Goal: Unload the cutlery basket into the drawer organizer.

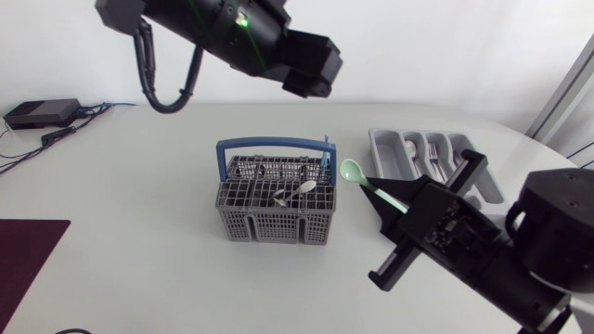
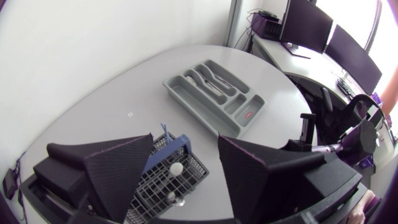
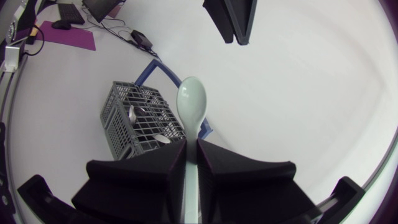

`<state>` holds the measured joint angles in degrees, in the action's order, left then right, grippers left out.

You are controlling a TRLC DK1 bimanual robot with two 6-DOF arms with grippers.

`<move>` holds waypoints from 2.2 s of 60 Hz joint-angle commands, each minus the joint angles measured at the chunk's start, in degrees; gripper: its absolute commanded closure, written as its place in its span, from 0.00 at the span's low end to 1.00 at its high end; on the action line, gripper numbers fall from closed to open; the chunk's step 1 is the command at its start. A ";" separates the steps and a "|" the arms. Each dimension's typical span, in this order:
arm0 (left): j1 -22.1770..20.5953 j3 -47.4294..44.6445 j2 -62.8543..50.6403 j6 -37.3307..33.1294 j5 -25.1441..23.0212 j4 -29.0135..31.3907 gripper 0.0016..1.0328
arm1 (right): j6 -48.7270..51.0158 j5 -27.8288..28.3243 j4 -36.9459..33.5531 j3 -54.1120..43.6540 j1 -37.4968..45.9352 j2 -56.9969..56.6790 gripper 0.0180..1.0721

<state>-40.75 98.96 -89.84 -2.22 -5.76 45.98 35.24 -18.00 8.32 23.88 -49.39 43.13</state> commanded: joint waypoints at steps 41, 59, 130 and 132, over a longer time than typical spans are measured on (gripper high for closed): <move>1.47 -18.01 3.80 -20.63 -0.31 -5.11 0.08 | 32.87 53.16 -26.25 0.73 53.87 2.39 0.88; 1.99 -22.58 5.64 -21.86 -0.31 -6.78 0.08 | 56.25 55.26 -27.21 6.88 67.23 22.43 0.89; 3.93 -29.44 10.21 -23.62 -0.74 -9.41 0.08 | 61.70 43.66 -11.13 12.16 72.41 42.29 0.37; 3.93 -29.52 10.30 -23.62 -0.83 -9.41 0.08 | 60.38 43.75 -12.45 11.98 71.53 40.45 0.37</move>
<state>-37.23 71.16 -80.84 -24.53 -5.80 36.97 98.59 25.63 -2.81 37.23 23.73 87.72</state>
